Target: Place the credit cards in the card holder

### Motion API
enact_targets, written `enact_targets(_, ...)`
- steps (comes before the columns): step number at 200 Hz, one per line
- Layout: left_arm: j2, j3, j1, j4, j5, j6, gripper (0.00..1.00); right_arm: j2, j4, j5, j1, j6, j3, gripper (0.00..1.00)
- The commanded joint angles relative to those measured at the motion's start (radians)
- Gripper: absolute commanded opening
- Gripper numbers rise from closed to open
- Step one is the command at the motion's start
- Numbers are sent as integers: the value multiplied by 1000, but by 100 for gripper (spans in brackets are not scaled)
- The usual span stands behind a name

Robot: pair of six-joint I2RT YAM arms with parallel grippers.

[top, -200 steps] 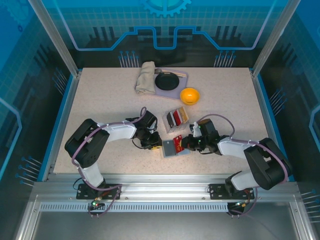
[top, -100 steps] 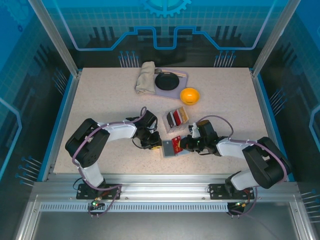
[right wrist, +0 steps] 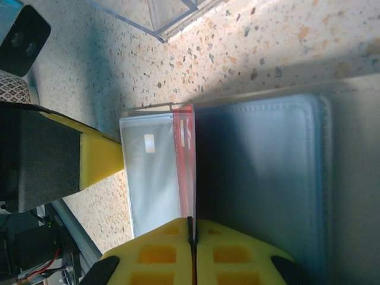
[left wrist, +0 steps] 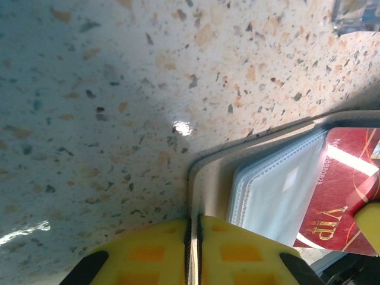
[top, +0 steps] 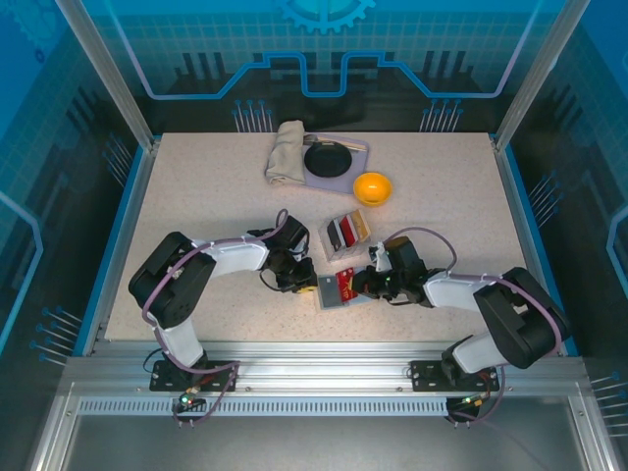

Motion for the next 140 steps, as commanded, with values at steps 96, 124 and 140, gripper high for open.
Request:
enact_targets(96,64,-2,-5,71,-50,12,14,58,35,5,74,80,-34,8)
enact_targets(124,61,-6,-5,73,-52,11,13,70,38,29,104,99,-14,10)
enact_targets(140,58,-12,-6,76,-53,9,13,73,38,46,129,110,4,13)
